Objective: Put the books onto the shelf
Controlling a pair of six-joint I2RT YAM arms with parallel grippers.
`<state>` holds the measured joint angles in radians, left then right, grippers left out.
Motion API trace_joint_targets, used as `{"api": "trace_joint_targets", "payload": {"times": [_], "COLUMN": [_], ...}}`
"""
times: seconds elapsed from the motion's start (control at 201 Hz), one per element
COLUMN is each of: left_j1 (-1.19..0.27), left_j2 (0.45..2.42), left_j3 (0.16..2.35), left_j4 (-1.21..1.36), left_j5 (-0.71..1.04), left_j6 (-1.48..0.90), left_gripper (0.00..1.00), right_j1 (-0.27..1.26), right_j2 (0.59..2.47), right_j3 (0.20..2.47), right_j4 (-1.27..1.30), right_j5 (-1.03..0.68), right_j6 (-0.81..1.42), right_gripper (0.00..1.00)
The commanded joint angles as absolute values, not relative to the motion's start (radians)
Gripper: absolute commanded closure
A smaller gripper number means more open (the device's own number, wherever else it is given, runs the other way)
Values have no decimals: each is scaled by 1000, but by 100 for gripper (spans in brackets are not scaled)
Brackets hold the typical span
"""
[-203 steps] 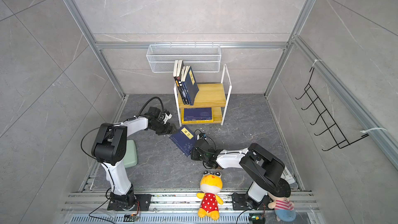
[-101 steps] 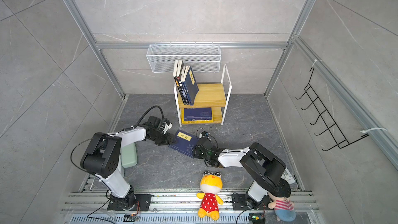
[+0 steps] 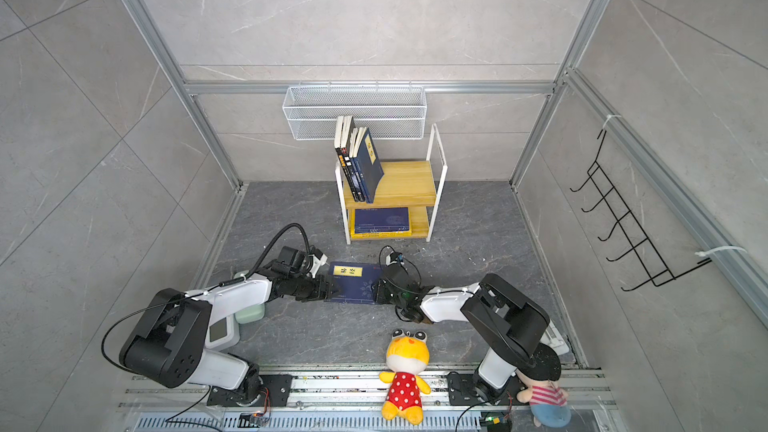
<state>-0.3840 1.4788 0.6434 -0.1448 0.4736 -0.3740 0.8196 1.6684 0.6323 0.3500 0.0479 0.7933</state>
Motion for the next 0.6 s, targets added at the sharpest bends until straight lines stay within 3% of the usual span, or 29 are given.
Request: {"api": "trace_joint_targets", "payload": {"times": [0.0,0.224,0.423,0.598], "left_j1": [-364,-316,-287,-288], "left_j2": [1519,1557,1580,1640], "left_j3": [669,699,784,834], "left_j4": [-80,-42,-143,-141], "left_j5": [453,494,417,477], "left_j6": [-419,-404,-374,-368], "left_gripper": [24,24,1,1], "right_j1": [832,832,832,832], "right_j2": [1725,1712,1710,1714], "right_j3": [601,577,580,603], "right_j4": [259,261,255,226], "right_j5": [-7,4,2,1], "right_j6": [803,797,792,775], "right_gripper": [51,51,52,52]}}
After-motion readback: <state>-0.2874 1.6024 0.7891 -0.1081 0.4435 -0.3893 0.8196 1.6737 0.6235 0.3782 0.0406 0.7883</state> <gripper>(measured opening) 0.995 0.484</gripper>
